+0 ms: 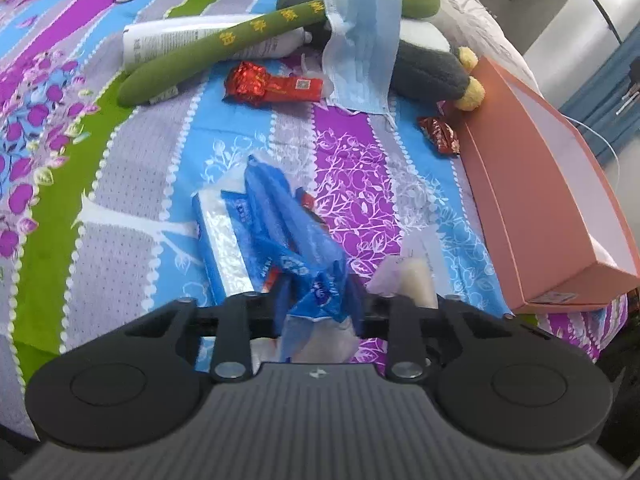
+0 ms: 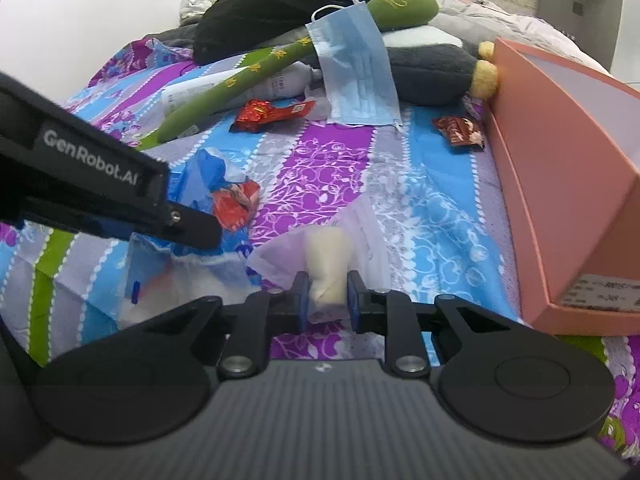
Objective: Organize soft objects
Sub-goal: 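Carry the tissue bag with the left tool while the right tool carries the pouch over the box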
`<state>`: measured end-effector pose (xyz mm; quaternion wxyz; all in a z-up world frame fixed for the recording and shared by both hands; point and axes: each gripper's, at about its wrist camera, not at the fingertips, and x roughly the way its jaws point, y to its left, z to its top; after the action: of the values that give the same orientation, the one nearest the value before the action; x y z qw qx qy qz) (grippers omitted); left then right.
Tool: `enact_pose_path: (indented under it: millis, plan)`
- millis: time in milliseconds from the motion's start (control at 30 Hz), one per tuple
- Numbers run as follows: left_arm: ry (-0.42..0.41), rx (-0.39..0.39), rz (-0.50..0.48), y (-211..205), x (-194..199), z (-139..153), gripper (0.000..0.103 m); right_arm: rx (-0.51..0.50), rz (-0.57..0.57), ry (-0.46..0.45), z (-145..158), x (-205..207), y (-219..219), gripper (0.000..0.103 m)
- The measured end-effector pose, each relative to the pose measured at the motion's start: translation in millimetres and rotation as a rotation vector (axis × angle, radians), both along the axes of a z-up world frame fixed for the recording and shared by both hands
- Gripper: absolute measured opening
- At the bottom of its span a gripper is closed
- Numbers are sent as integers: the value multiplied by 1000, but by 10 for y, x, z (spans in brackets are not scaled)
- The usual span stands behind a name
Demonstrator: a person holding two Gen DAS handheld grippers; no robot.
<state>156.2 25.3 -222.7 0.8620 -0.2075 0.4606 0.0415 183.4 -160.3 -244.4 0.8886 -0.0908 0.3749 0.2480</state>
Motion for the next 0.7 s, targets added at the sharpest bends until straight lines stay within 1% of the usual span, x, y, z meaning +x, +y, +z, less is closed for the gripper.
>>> enact_pose_path:
  millis: [67,133,200,367,433,533,700]
  plan:
    - [-13,6,-12,-7,-10,29,22,4,-5,2,17,-19,-19,23]
    - [-23,8,-22,-21,-22,63,19,5,-13,-1,44,-37,-36,24]
    - [-36,-3,-34,-28,-51,105,18,8,-25,-5,81,-54,-60,24]
    - [-82,-2,-66,-41,-168,287,17,11,-61,-26,235,-102,-140,24]
    - [-108,-3,-87,-43,-216,380,17,18,-80,-38,326,-134,-197,24]
    - [-145,22,-113,-50,-294,558,17,46,-107,-56,518,-210,-290,24]
    - [-176,35,-150,-84,-392,811,17,113,-142,-78,867,-334,-438,24]
